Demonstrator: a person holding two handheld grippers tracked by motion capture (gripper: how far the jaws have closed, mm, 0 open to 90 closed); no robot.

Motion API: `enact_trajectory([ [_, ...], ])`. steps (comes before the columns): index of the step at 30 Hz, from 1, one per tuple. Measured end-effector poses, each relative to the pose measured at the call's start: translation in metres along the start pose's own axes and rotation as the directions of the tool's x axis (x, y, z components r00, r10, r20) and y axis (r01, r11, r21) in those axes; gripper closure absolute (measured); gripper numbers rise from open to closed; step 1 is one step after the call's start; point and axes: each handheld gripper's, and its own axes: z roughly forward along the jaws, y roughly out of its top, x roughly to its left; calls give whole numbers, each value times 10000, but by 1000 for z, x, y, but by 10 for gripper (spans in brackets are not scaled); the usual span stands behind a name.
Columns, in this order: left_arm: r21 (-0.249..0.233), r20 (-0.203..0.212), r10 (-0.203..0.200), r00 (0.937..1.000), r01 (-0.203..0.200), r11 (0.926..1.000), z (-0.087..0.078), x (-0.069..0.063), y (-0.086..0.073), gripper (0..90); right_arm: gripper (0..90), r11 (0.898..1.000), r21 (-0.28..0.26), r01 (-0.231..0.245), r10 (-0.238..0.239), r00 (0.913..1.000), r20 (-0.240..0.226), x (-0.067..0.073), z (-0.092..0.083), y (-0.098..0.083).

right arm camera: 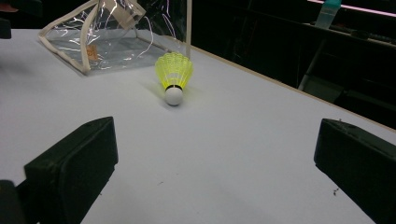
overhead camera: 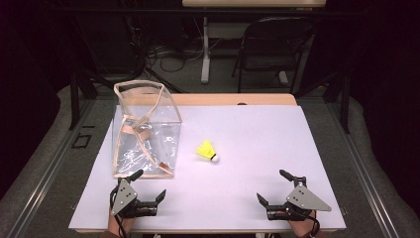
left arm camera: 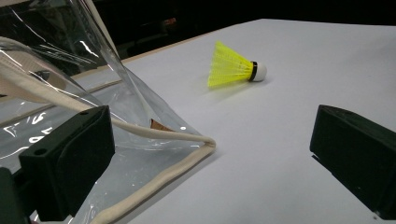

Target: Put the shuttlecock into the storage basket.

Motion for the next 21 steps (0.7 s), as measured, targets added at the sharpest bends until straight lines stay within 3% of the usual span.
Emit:
enact_trajectory([
  [11, 370, 69, 84, 9999, -86, 9993, 4, -1, 3, 0, 0, 9997, 231, 47, -42, 9998, -183, -2, 7, 0],
  [21, 835, 703, -47, 9975, -12, 9965, 12, 1, 12, 0, 0, 9985, 523, 142, -134, 9998, -163, -2, 11, 1],
])
